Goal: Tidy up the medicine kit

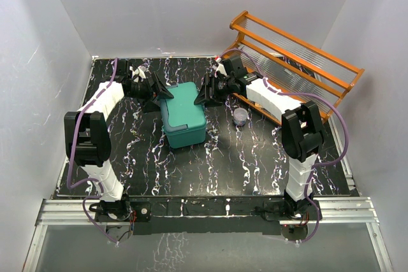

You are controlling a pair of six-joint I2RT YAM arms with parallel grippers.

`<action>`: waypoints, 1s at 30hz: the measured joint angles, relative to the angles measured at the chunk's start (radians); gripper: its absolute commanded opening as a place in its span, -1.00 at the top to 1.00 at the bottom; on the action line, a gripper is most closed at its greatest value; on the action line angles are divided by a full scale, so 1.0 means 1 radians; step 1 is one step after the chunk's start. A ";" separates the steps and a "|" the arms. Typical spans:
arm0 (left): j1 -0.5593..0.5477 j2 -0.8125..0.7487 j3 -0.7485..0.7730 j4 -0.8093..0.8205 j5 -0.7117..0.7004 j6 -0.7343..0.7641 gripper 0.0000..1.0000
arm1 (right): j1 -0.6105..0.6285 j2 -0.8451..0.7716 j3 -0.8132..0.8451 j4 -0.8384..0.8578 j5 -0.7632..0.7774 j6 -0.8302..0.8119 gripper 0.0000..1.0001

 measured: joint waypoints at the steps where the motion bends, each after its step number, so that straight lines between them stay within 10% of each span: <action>1: 0.000 0.000 0.000 0.000 -0.001 -0.001 -0.73 | 0.000 0.000 0.000 0.001 0.000 0.001 -0.02; 14: 0.008 0.095 0.136 0.009 -0.048 -0.005 -0.69 | 0.019 0.023 0.013 0.068 0.078 0.148 0.11; 30: -0.006 0.165 0.421 -0.172 -0.306 0.103 -0.97 | 0.077 0.000 0.128 -0.058 0.490 0.150 -0.37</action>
